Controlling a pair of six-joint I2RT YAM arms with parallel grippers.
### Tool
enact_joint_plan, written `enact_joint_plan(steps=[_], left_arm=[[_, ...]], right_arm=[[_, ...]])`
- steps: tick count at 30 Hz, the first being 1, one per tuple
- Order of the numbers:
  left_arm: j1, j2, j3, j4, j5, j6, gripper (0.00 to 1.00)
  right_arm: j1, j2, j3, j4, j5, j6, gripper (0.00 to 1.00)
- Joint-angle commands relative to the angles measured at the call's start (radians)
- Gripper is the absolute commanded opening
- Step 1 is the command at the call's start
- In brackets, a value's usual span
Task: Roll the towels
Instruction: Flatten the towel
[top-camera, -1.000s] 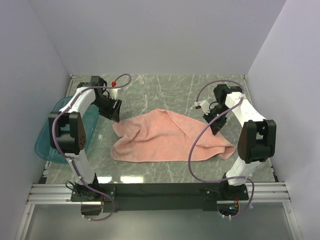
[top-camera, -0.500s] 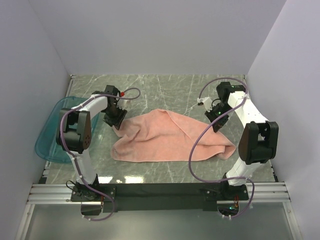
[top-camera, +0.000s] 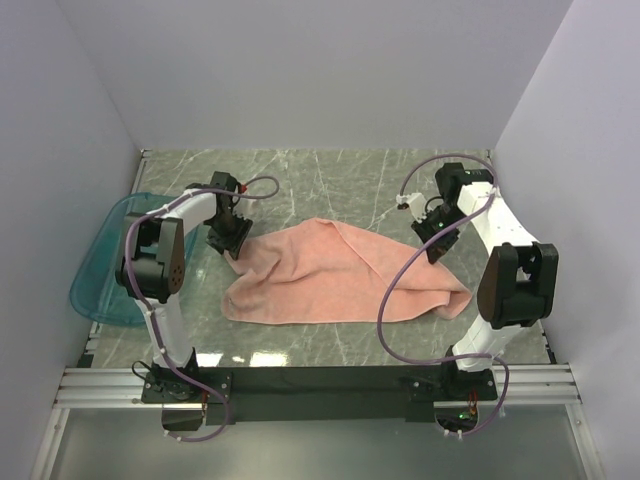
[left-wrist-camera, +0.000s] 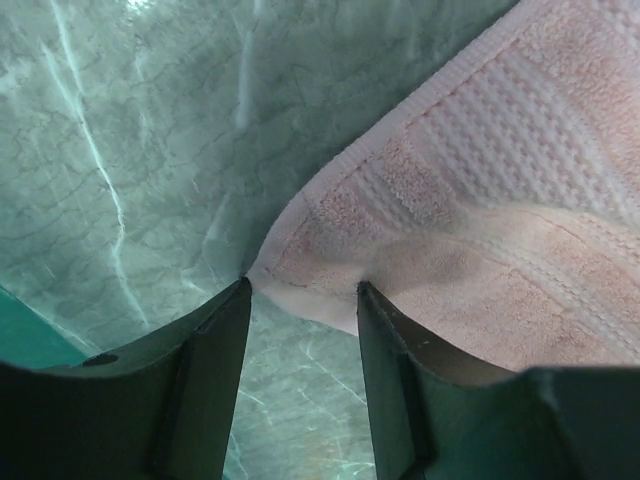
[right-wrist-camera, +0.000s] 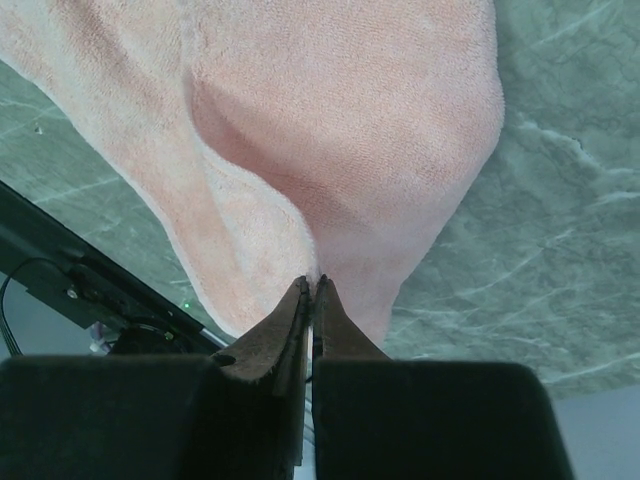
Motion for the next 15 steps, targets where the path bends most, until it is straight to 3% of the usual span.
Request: enact_joint_plan(steps=[1, 3, 6, 11, 15], left_arm=[[0.009, 0.023, -0.009, 0.028, 0.002, -0.030, 0.52], [0.018, 0.043, -0.024, 0.031, -0.001, -0.032, 0.49], [0.064, 0.079, -0.024, 0.036, 0.016, -0.030, 0.36], [0.147, 0.108, 0.048, 0.010, 0.015, -0.013, 0.04], [0.195, 0.126, 0.121, -0.002, -0.011, 0.011, 0.00]], right_arm=[[-0.012, -0.032, 0.047, 0.008, -0.002, 0.006, 0.00], [-0.014, -0.028, 0.048, 0.007, -0.004, 0.007, 0.00], [-0.015, -0.022, 0.059, 0.002, -0.010, 0.011, 0.00], [-0.014, -0.018, 0.082, 0.005, -0.031, 0.015, 0.00], [0.003, 0.019, 0.103, 0.011, -0.054, 0.056, 0.00]])
